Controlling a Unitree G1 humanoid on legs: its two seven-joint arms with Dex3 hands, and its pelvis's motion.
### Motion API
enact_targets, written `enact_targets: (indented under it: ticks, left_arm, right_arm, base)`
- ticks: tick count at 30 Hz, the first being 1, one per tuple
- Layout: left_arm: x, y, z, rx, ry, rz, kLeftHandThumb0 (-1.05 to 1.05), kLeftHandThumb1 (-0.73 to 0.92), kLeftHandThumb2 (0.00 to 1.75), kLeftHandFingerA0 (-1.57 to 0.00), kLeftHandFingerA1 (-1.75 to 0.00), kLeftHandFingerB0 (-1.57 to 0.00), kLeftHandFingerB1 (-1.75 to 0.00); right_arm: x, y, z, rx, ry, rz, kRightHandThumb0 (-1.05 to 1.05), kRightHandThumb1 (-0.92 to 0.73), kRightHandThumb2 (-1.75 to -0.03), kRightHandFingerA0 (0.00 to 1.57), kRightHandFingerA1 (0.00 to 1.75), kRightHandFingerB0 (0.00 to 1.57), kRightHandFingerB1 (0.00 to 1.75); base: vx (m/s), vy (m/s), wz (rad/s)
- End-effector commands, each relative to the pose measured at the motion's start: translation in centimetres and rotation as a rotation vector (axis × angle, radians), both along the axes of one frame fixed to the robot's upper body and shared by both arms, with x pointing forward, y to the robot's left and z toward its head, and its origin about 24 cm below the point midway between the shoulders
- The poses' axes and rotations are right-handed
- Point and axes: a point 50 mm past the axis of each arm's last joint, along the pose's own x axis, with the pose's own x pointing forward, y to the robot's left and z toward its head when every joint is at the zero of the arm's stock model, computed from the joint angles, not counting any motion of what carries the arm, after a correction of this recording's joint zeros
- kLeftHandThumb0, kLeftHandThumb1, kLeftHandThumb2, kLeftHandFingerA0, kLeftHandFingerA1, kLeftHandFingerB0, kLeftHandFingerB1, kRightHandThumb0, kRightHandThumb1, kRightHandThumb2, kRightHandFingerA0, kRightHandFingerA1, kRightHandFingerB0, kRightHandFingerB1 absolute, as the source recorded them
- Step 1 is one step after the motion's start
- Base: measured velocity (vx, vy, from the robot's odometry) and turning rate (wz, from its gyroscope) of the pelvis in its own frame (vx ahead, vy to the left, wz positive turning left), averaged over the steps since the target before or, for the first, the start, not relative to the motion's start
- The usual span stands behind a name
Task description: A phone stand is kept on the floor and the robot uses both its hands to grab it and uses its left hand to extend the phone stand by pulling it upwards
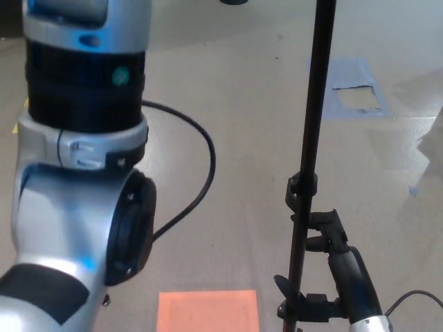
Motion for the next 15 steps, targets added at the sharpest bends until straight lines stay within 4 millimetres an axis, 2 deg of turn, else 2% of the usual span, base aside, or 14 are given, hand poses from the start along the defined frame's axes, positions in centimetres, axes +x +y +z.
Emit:
enact_targets:
  ticks: [1, 3, 4, 5, 8, 9, 15]
  left_arm:
    - [-9.6, 2.0, 12.3, -0.227, -0.551, -0.075, -0.44, 0.83, 0.64, -1.02, -1.75, -0.77, -1.75]
    - [-9.5, 2.2, 12.3, -0.190, -0.562, -0.046, -0.46, 0.79, 0.63, -1.00, -1.75, -0.76, -1.75]
    - [-9.6, 2.4, 12.1, 0.006, -0.626, 0.042, -0.94, 0.66, 0.68, -0.38, -1.06, -0.29, -0.84]
    - [-9.7, 2.6, 11.8, 0.136, -0.631, 0.045, -0.92, 0.58, 1.02, -0.18, -0.54, -0.20, -0.43]
    - [-9.8, 2.6, 11.7, 0.160, -0.625, 0.031, -0.92, 0.58, 1.02, -0.18, -0.54, -0.20, -0.43]
    - [-9.8, 2.7, 11.2, 0.222, -0.667, 0.045, -1.05, 0.68, 1.12, 0.00, -0.10, -0.03, -0.01]
    - [-9.9, 2.8, 10.6, 0.304, -0.671, 0.070, -1.05, 0.71, 1.16, 0.00, -0.11, 0.00, 0.00]
  right_arm:
    - [-1.6, -0.4, -1.8, 0.021, 0.068, 0.010, -0.59, -0.30, -0.97, 1.50, 1.39, 1.49, 1.38]
    - [-1.5, -0.3, -1.7, 0.018, 0.060, 0.013, -0.60, -0.31, -0.98, 1.51, 1.40, 1.50, 1.39]
    - [-1.6, -0.2, -1.6, 0.022, 0.048, 0.024, -0.59, -0.32, -0.98, 1.49, 1.38, 1.48, 1.37]
    - [-1.6, -0.1, -1.5, 0.028, 0.044, 0.030, -0.58, -0.32, -0.98, 1.49, 1.38, 1.48, 1.37]
    - [-1.6, 0.0, -1.5, 0.030, 0.044, 0.032, -0.58, -0.32, -0.98, 1.49, 1.38, 1.48, 1.37]
    - [-1.6, -0.1, -1.6, 0.022, 0.046, 0.031, -0.58, -0.33, -0.99, 1.49, 1.38, 1.48, 1.36]
    - [-1.6, -0.2, -1.6, 0.023, 0.048, 0.029, -0.57, -0.32, -0.98, 1.49, 1.37, 1.48, 1.36]
  base:
    - [0.00, 0.000, 0.00]
    - [0.00, 0.000, 0.00]
    - [0.00, 0.000, 0.00]
    - [0.00, 0.000, 0.00]
    - [0.00, 0.000, 0.00]
    - [0.00, 0.000, 0.00]
    - [0.00, 0.000, 0.00]
